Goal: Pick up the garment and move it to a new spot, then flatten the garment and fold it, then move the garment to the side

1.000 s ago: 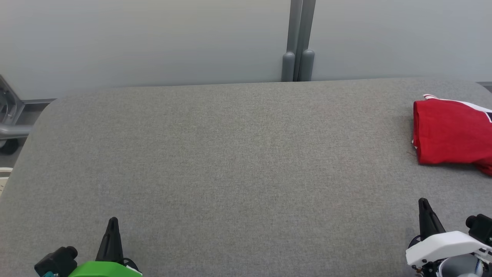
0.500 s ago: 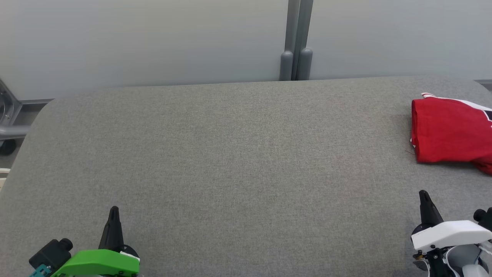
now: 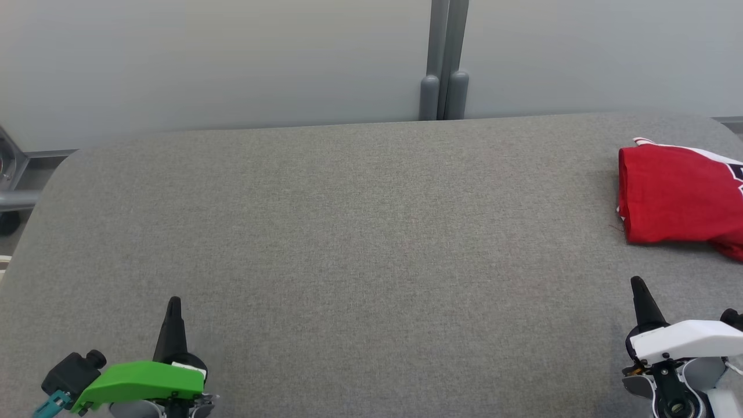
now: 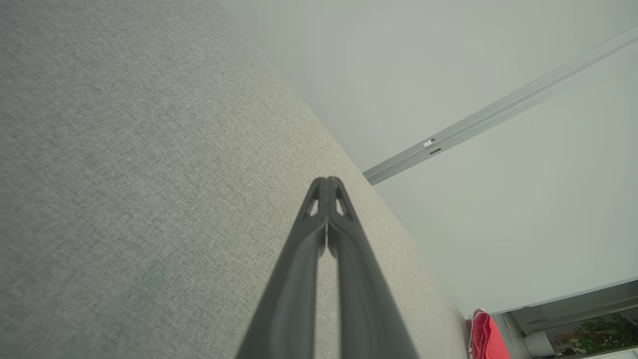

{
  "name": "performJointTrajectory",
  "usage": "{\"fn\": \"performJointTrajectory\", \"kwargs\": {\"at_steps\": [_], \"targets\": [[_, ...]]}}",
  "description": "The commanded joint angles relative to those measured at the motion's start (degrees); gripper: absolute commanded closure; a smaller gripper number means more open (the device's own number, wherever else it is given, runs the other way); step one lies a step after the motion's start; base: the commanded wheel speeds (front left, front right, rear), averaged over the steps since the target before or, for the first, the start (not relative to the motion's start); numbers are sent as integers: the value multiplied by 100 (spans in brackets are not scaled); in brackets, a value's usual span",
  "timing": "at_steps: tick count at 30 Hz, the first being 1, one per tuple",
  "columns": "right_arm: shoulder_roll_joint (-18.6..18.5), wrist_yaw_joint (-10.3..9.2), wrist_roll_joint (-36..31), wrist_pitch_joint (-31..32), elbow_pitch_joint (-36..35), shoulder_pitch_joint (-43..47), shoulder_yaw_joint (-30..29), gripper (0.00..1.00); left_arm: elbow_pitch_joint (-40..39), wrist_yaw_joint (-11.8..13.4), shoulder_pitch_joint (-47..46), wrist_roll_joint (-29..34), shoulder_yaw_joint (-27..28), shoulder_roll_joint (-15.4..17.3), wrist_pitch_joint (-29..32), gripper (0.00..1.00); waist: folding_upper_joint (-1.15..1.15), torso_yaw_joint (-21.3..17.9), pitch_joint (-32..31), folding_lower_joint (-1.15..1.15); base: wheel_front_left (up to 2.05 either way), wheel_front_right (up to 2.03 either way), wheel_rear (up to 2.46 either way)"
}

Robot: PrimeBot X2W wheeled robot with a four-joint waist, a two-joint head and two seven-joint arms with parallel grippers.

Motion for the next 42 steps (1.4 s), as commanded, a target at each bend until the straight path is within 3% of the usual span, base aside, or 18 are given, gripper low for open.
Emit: {"fn": "performJointTrajectory", "kwargs": {"at_steps": [1, 42], "targets": [[-28, 4, 154, 47, -27, -154, -32, 100, -36, -20, -187, -123, 19, 8, 8, 100, 0, -3, 2, 0, 0, 0, 0], [-13, 3, 2525, 868, 209, -683, -273, 100, 24, -116, -694, -2217, 32, -128, 361, 100, 0, -118, 60, 0, 0, 0, 0]]}}
